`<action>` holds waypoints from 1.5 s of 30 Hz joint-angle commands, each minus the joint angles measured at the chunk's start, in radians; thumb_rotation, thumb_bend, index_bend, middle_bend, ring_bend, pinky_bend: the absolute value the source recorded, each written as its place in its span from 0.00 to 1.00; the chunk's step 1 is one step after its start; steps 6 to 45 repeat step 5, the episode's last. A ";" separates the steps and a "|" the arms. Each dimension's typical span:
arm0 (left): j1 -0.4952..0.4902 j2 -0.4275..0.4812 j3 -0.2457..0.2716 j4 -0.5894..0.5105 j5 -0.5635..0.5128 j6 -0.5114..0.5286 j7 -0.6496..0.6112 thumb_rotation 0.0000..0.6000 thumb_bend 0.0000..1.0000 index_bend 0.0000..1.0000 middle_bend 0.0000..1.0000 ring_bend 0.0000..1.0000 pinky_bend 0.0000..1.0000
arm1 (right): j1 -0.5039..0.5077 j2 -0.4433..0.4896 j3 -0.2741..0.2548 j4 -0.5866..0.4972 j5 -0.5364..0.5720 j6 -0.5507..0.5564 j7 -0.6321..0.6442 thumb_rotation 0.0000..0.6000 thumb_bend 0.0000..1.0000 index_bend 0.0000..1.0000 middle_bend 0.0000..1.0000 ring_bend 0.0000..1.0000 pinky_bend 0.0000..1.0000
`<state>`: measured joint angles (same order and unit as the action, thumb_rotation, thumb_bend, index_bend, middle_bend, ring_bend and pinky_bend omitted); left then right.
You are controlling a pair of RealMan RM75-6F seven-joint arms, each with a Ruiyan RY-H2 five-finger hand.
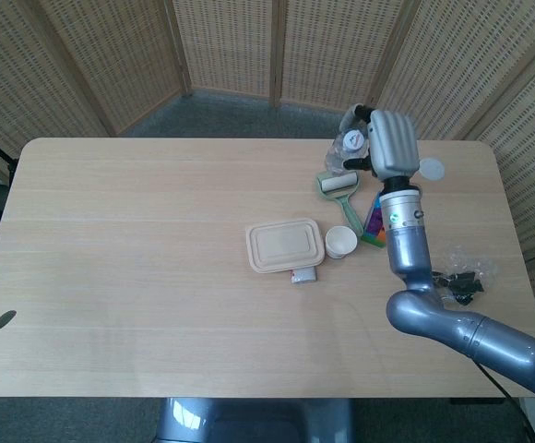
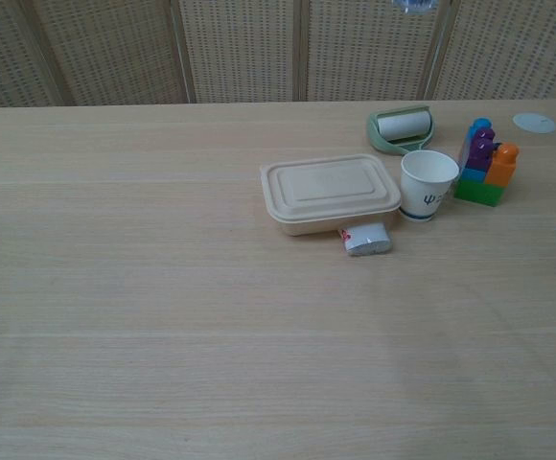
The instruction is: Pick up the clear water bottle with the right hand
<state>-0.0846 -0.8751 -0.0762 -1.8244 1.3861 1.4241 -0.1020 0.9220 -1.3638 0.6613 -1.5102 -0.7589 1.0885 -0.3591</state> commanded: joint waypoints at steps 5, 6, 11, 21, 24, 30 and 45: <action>0.001 0.001 0.003 -0.004 0.006 0.002 0.002 1.00 0.00 0.00 0.00 0.00 0.00 | 0.089 0.131 0.125 -0.125 0.193 0.067 -0.144 1.00 0.04 0.58 0.68 0.68 0.82; 0.001 0.001 0.003 -0.004 0.006 0.002 0.002 1.00 0.00 0.00 0.00 0.00 0.00 | 0.089 0.131 0.125 -0.125 0.193 0.067 -0.144 1.00 0.04 0.58 0.68 0.68 0.82; 0.001 0.001 0.003 -0.004 0.006 0.002 0.002 1.00 0.00 0.00 0.00 0.00 0.00 | 0.089 0.131 0.125 -0.125 0.193 0.067 -0.144 1.00 0.04 0.58 0.68 0.68 0.82; 0.001 0.001 0.003 -0.004 0.006 0.002 0.002 1.00 0.00 0.00 0.00 0.00 0.00 | 0.089 0.131 0.125 -0.125 0.193 0.067 -0.144 1.00 0.04 0.58 0.68 0.68 0.82; 0.001 0.001 0.003 -0.004 0.006 0.002 0.002 1.00 0.00 0.00 0.00 0.00 0.00 | 0.089 0.131 0.125 -0.125 0.193 0.067 -0.144 1.00 0.04 0.58 0.68 0.68 0.82; 0.001 0.001 0.003 -0.004 0.006 0.002 0.002 1.00 0.00 0.00 0.00 0.00 0.00 | 0.089 0.131 0.125 -0.125 0.193 0.067 -0.144 1.00 0.04 0.58 0.68 0.68 0.82; 0.001 0.001 0.003 -0.004 0.006 0.002 0.002 1.00 0.00 0.00 0.00 0.00 0.00 | 0.089 0.131 0.125 -0.125 0.193 0.067 -0.144 1.00 0.04 0.58 0.68 0.68 0.82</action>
